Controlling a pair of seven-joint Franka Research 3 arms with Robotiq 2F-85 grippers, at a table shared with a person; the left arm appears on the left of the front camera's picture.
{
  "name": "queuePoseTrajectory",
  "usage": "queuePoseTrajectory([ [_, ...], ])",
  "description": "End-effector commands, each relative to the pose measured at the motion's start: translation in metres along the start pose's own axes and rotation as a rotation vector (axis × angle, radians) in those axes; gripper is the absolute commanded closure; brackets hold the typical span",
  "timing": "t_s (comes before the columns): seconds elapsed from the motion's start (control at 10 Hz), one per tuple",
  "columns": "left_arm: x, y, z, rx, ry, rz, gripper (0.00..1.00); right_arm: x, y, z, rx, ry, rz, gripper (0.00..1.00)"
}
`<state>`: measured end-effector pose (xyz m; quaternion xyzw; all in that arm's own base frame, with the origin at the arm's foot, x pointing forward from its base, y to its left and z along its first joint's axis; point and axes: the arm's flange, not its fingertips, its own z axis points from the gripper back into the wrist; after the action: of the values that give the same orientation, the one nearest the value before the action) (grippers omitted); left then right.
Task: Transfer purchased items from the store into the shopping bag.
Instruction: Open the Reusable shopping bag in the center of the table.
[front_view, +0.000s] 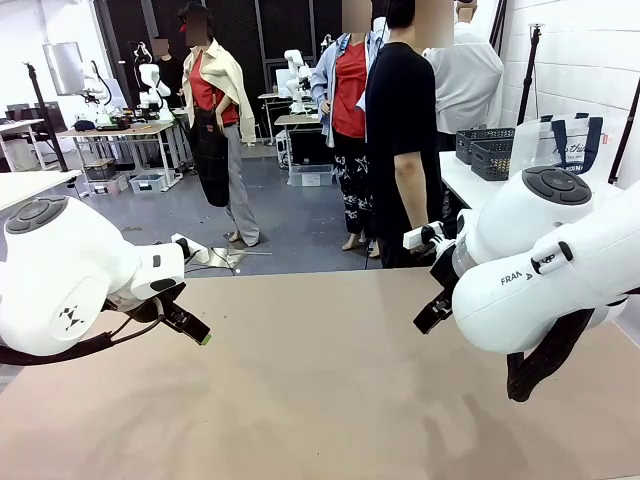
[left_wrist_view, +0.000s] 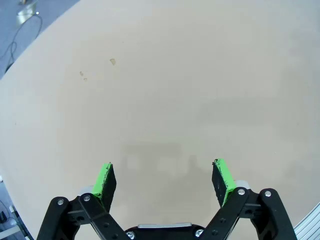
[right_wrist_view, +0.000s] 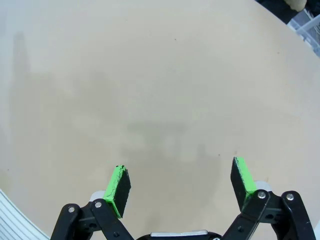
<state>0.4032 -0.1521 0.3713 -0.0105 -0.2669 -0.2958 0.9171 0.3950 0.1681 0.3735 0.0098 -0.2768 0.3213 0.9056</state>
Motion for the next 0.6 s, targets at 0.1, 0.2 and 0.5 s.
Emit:
queuePoseTrajectory([
  [0.1, -0.0003, 0.0010, 0.0001, 0.001, 0.000, 0.002, 0.00, 0.0000, -0.0001, 0.0000, 0.000, 0.000, 0.000, 0.00],
  [0.2, -0.0003, 0.0010, 0.0001, 0.001, 0.000, 0.002, 0.00, 0.0000, -0.0001, 0.0000, 0.000, 0.000, 0.000, 0.00],
  [0.5, -0.0003, 0.0010, 0.0001, 0.001, 0.000, 0.002, 0.00, 0.0000, -0.0001, 0.0000, 0.000, 0.000, 0.000, 0.00],
])
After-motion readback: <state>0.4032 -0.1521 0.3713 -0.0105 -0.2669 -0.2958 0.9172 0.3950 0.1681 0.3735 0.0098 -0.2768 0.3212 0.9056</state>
